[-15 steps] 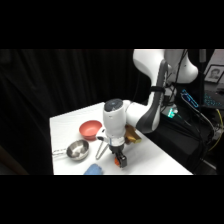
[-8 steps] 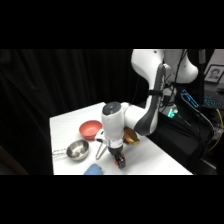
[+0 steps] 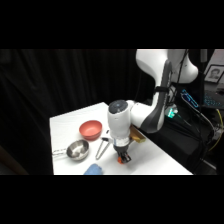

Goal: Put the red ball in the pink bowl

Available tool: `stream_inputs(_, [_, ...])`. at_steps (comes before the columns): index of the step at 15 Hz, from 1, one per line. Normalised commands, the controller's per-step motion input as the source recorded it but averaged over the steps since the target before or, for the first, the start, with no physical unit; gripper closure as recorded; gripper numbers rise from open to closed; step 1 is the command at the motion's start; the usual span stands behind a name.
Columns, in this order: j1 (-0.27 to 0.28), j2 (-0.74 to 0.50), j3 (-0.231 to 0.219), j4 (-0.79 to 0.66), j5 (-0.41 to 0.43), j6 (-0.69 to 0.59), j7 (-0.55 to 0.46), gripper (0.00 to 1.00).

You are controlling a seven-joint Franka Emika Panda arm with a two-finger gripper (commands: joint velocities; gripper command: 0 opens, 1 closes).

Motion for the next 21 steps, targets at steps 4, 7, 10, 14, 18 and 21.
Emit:
stream_inputs(4, [0.058, -0.31, -0.003, -0.23, 0.068, -0.14, -0.02, 0.98])
stream_inputs(7, [0.024, -0.39, -0.003, -0.22, 0.051, -0.21, -0.02, 0.98])
stream_inputs(10, [-0.015, -0.45, 0.0, -0.19, 0.039, -0.25, -0.03, 0.98])
stream_inputs(14, [-0.053, -0.45, 0.006, -0.14, 0.013, -0.29, -0.04, 0.98])
stream_inputs(18, [-0.086, -0.39, 0.011, -0.08, -0.019, -0.29, -0.04, 0.98])
stream_inputs(21, [-0.129, -0.29, 0.0, -0.01, -0.016, -0.21, -0.11, 0.98])
